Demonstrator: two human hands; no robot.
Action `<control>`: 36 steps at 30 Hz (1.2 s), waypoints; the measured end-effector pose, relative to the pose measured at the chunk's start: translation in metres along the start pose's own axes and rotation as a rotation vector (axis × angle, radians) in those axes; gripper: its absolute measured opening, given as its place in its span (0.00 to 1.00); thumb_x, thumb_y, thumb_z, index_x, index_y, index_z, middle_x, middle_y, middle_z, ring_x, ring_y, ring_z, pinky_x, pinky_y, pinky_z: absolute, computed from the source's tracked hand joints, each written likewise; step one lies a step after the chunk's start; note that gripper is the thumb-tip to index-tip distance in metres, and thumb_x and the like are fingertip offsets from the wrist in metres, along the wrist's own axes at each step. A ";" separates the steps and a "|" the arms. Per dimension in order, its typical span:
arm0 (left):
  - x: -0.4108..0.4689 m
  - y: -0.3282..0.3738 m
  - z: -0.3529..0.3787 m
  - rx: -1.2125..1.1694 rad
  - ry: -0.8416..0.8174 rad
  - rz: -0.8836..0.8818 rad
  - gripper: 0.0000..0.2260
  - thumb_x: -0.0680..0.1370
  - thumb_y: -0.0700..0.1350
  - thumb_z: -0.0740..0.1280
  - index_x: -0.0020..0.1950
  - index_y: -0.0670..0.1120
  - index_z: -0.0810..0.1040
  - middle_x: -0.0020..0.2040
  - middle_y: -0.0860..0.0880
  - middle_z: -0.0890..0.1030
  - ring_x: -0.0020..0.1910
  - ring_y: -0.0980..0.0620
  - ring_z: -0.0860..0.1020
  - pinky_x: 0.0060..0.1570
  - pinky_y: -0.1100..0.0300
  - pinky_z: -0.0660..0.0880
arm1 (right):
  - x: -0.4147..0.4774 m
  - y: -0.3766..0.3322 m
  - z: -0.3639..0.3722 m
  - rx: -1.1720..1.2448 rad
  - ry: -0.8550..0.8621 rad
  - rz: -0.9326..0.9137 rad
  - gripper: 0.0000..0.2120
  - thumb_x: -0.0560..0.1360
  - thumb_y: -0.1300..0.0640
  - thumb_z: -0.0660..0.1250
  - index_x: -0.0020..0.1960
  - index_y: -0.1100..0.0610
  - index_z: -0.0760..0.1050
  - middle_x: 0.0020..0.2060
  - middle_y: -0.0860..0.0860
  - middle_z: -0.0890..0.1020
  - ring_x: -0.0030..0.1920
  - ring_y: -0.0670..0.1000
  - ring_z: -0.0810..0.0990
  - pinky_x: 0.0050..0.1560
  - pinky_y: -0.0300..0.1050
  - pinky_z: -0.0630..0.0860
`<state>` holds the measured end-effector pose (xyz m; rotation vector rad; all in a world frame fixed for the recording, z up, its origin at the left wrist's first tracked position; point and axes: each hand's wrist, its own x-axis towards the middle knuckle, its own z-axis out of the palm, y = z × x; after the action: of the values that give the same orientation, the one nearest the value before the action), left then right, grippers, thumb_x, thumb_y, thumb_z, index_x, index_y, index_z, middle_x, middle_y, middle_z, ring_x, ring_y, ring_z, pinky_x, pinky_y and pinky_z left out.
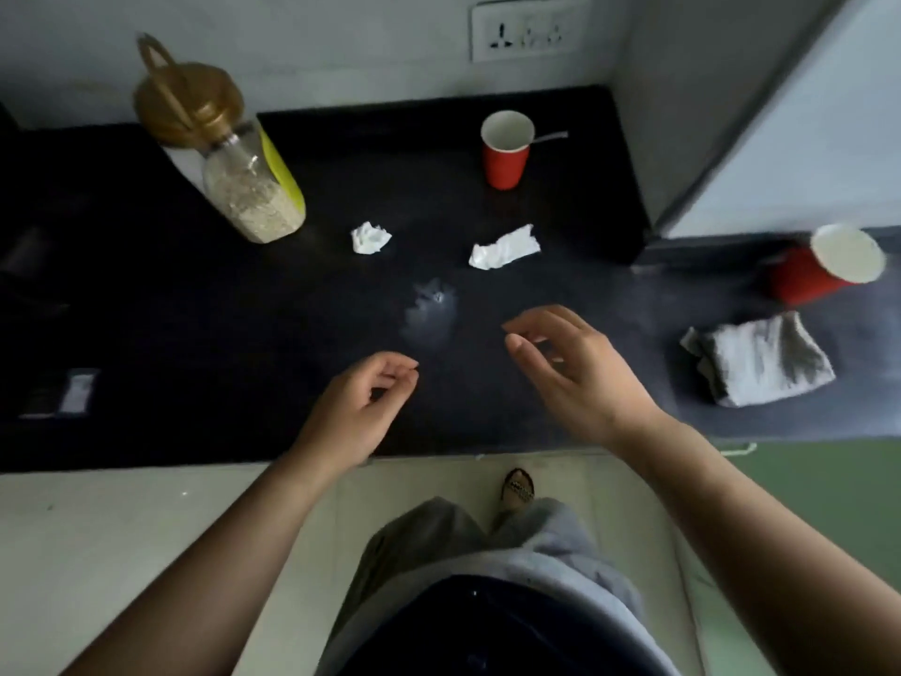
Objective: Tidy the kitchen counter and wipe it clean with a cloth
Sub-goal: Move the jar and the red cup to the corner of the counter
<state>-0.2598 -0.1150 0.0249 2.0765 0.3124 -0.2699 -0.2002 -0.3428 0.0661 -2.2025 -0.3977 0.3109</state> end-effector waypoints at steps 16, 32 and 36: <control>0.196 -0.066 -0.087 0.650 0.243 0.019 0.17 0.75 0.50 0.65 0.60 0.43 0.75 0.58 0.44 0.77 0.56 0.42 0.75 0.48 0.48 0.74 | 0.230 -0.014 0.052 -0.233 -0.057 -0.079 0.17 0.76 0.48 0.63 0.60 0.57 0.74 0.58 0.53 0.76 0.56 0.52 0.75 0.54 0.46 0.73; 0.247 -0.101 -0.099 0.768 0.044 0.142 0.26 0.75 0.57 0.54 0.71 0.48 0.66 0.72 0.42 0.66 0.69 0.41 0.66 0.61 0.40 0.69 | 0.349 0.035 0.004 -0.802 -0.088 0.360 0.37 0.70 0.44 0.69 0.72 0.56 0.58 0.69 0.59 0.60 0.66 0.64 0.62 0.60 0.61 0.67; 0.246 -0.101 -0.100 0.755 0.041 0.153 0.26 0.75 0.57 0.55 0.70 0.48 0.66 0.72 0.43 0.67 0.69 0.41 0.67 0.61 0.41 0.69 | 0.351 0.033 0.002 -0.721 -0.085 0.318 0.35 0.68 0.49 0.71 0.70 0.55 0.60 0.66 0.60 0.65 0.63 0.65 0.66 0.57 0.57 0.70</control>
<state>-0.0551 0.0478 -0.0847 2.8361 0.0692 -0.2786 0.1270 -0.2246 0.0090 -2.9771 -0.2171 0.4894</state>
